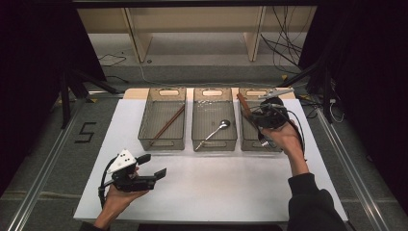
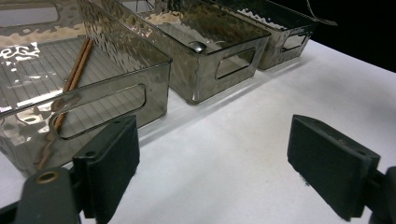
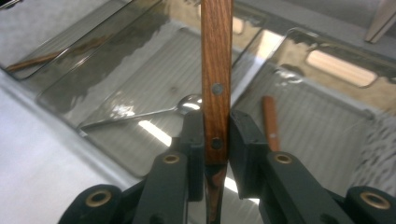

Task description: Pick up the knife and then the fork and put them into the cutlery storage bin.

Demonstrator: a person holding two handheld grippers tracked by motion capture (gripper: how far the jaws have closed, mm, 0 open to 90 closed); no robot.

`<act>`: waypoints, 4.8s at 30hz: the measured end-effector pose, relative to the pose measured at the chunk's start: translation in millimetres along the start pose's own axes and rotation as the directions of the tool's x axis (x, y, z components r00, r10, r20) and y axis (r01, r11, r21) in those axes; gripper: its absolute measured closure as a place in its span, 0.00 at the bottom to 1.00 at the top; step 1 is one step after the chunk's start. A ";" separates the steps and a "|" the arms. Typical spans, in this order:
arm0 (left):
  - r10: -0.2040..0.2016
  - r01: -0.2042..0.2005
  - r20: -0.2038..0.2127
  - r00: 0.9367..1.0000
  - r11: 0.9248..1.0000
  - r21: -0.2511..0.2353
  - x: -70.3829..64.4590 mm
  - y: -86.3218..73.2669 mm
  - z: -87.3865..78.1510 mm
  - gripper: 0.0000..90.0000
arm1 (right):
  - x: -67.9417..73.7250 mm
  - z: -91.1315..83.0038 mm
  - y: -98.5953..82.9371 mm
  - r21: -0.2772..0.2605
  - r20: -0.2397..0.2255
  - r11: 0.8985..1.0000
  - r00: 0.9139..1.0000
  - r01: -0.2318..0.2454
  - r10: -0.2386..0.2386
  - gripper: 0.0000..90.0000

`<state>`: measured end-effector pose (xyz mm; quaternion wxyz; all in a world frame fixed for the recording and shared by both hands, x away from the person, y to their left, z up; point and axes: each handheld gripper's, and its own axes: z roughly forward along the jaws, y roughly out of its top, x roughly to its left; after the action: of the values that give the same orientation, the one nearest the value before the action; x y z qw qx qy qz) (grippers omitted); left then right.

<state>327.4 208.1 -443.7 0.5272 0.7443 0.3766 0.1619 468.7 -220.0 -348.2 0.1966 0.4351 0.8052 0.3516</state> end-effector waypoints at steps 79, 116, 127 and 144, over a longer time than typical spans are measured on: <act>-0.003 0.003 0.005 1.000 1.000 -0.007 -0.9 0.0 -0.3 0.18 | 19.2 -17.5 -37.2 -0.165 -0.125 0.981 0.989 -0.106 0.085 0.31; 0.008 -0.009 0.017 1.000 1.000 0.006 -2.8 0.1 0.4 0.18 | 64.8 -39.8 -109.1 -0.235 -0.235 0.967 0.971 -0.102 0.045 0.27; 0.003 -0.004 0.022 1.000 1.000 0.005 -2.5 -0.1 0.3 0.18 | 74.4 -39.5 -126.7 -0.257 -0.236 0.962 0.971 -0.093 0.030 0.23; -0.004 0.004 0.032 0.999 1.000 -0.002 -3.3 -0.3 -1.0 0.18 | 82.8 -43.7 -153.3 -0.277 -0.229 0.958 0.973 -0.080 0.015 0.20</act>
<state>324.4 206.5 -443.1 0.5343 0.7456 0.3692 0.1493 310.2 -225.1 -432.6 0.1563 0.3794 0.7525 0.5151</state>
